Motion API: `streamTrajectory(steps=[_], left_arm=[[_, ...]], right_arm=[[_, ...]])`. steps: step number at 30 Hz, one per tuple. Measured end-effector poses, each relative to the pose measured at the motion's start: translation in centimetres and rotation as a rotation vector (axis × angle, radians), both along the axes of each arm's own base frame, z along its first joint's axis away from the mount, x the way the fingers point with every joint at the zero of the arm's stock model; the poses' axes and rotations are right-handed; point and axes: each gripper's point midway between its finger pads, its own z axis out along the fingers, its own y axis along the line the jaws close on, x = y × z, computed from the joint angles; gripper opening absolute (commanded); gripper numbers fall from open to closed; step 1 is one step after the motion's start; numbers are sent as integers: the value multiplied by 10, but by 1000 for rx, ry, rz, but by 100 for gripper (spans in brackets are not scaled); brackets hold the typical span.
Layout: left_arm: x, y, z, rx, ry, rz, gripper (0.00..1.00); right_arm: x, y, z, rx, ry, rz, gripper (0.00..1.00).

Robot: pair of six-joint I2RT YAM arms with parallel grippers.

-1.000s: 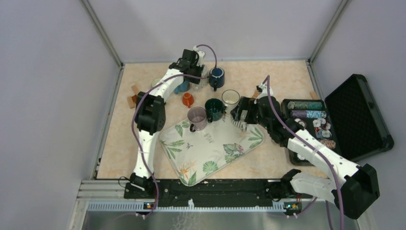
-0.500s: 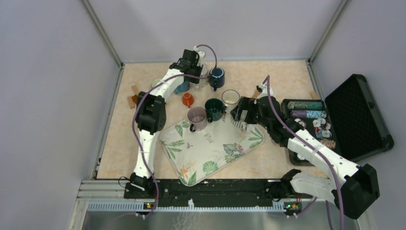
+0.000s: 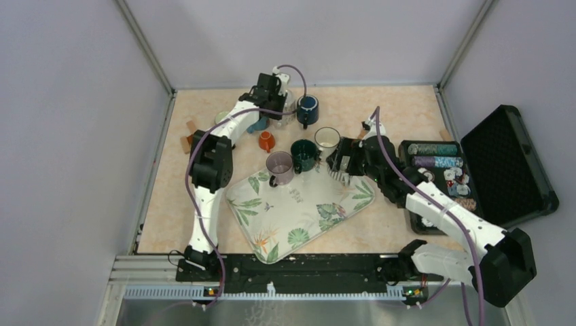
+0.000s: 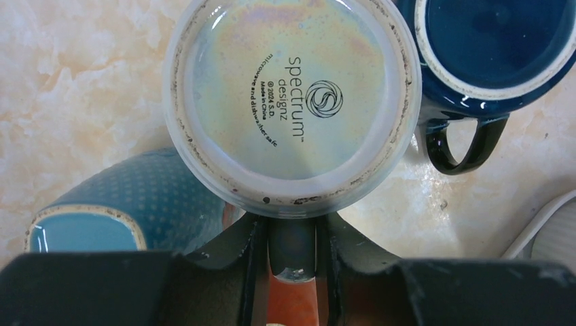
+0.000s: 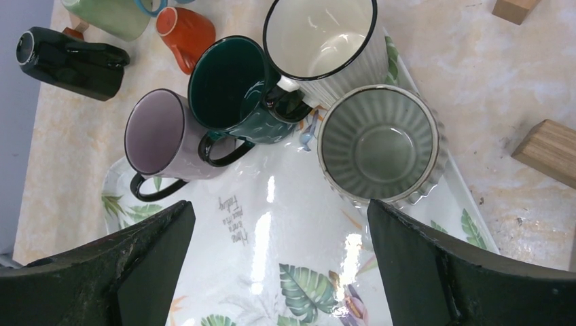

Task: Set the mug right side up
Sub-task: Turn over the cup at the center of the board.

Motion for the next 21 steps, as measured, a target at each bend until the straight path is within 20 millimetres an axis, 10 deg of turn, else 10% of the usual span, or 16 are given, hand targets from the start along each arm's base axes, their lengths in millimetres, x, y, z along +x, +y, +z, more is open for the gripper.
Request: streamTrajectory(steps=[11, 21], left_arm=[[-7, 2, 24, -20, -38, 1, 0], [-15, -8, 105, -145, -150, -7, 0]], right_arm=[[12, 6, 8, 30, -7, 14, 99], [33, 16, 28, 111, -37, 47, 99]])
